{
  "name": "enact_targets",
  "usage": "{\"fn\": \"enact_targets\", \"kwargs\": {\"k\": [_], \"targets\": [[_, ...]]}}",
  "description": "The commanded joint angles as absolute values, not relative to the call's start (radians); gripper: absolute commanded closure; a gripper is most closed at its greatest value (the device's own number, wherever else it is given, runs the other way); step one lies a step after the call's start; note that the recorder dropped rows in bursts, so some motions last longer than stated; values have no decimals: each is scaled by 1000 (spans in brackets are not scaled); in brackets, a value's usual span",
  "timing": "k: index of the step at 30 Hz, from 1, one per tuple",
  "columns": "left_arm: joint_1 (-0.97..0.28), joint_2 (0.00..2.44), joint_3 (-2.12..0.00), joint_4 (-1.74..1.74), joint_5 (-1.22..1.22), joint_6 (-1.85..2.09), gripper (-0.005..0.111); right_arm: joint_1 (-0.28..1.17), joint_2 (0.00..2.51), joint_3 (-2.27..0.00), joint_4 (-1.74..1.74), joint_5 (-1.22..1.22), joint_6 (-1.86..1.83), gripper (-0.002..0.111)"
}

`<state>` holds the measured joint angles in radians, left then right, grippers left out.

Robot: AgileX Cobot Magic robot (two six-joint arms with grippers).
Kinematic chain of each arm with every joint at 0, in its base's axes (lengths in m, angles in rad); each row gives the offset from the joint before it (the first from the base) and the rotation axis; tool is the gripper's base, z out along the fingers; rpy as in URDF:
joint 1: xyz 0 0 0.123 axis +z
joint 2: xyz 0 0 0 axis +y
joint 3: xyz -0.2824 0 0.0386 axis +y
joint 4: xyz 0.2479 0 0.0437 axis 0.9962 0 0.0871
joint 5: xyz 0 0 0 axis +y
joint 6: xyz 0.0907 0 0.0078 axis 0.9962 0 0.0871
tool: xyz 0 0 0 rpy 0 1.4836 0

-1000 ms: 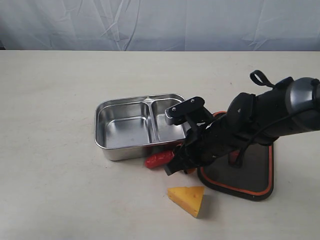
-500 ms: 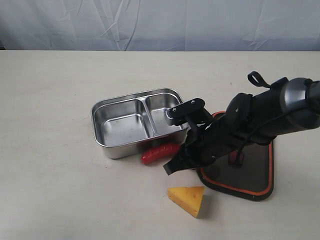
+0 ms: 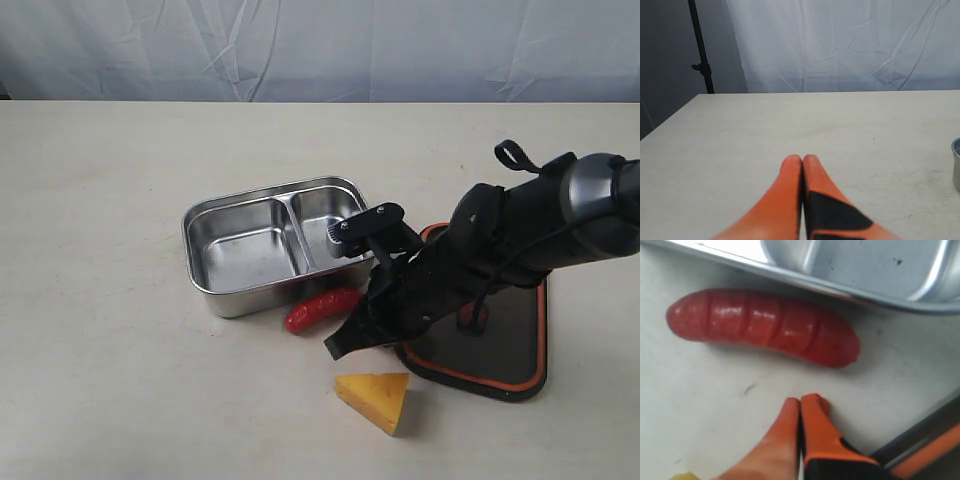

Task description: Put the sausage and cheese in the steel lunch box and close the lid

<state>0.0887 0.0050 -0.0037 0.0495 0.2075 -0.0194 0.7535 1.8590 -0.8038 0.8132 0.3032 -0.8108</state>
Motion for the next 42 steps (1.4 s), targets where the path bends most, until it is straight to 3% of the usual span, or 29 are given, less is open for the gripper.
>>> {"fn": "enact_targets", "kwargs": {"k": [1, 10, 16, 19, 31, 33, 34, 35, 36, 42], "targets": [[87, 0, 0, 47, 195, -19, 107, 758, 1827, -793, 827, 355, -811, 109], [87, 0, 0, 47, 195, -19, 107, 756, 1756, -793, 909, 334, -808, 107], [87, 0, 0, 47, 195, -19, 107, 756, 1756, -793, 1025, 319, -808, 61], [87, 0, 0, 47, 195, -19, 107, 756, 1756, -793, 1021, 275, -808, 54], [87, 0, 0, 47, 195, -19, 107, 756, 1756, -793, 1040, 156, -808, 54], [87, 0, 0, 47, 195, -19, 107, 756, 1756, -793, 1040, 168, -808, 61], [87, 0, 0, 47, 195, -19, 107, 756, 1756, -793, 1040, 184, -808, 79], [87, 0, 0, 47, 195, -19, 107, 756, 1756, -793, 1040, 187, -808, 89], [87, 0, 0, 47, 195, -19, 107, 756, 1756, -793, 1040, 186, -808, 109], [87, 0, 0, 47, 195, -19, 107, 756, 1761, -793, 1038, 168, -808, 108]]}}
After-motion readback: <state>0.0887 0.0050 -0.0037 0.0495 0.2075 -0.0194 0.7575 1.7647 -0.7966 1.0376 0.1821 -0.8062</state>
